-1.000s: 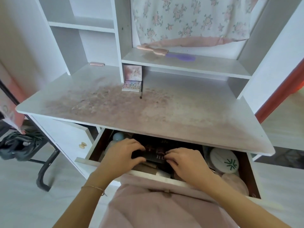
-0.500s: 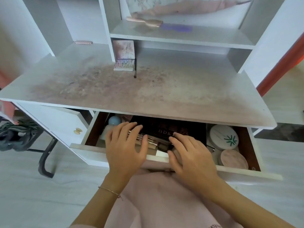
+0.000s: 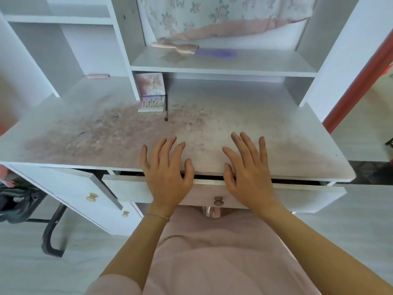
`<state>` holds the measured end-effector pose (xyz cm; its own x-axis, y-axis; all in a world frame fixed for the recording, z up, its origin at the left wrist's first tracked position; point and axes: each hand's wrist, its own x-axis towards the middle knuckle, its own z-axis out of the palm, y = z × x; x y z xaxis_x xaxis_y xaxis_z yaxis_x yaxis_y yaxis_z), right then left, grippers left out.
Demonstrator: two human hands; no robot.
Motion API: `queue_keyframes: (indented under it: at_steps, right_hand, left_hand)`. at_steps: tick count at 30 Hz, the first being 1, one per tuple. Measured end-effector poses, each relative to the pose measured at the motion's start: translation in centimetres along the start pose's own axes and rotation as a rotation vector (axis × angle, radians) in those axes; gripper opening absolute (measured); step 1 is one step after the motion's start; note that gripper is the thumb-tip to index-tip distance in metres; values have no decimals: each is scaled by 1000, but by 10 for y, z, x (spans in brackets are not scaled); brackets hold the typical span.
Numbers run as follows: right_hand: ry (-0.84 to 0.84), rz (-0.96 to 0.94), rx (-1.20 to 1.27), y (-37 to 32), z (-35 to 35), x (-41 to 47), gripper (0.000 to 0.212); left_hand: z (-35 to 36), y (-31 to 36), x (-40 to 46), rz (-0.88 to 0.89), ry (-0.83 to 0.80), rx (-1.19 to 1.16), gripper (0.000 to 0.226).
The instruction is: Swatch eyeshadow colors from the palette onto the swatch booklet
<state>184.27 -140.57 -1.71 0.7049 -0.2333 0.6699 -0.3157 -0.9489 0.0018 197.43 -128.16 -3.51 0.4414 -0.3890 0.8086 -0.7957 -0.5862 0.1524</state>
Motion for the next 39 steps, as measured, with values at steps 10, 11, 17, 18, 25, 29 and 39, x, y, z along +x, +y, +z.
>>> queue_keyframes:
  at_steps: [10,11,17,18,25,29,39]
  right_hand:
    - [-40,-439,142,15,-8,-67,42]
    - [-94,-469,121,23,-10,-77,44]
    - [-231,-362,-154,53,-10,-103,53]
    - [-234,-326,-168,51,-7,-105,53]
    - [-298,-114,-254,48,15,-94,50]
    - [-336,-46,-264,38,22,-95,54]
    - [-473,261,316,9,-44,-68,30]
  left_hand:
    - [-15,-23,-67,504,-135,-147,52]
    - [-15,-29,-74,560,-170,-148,53]
    - [-4,-45,-89,655,-346,31,58]
    - [-3,-44,-90,644,-356,51,58]
    - [5,-41,-65,640,-416,96,57]
    - [4,-36,-61,623,-454,125,66]
    - [-43,1,-43,585,-337,-65,24]
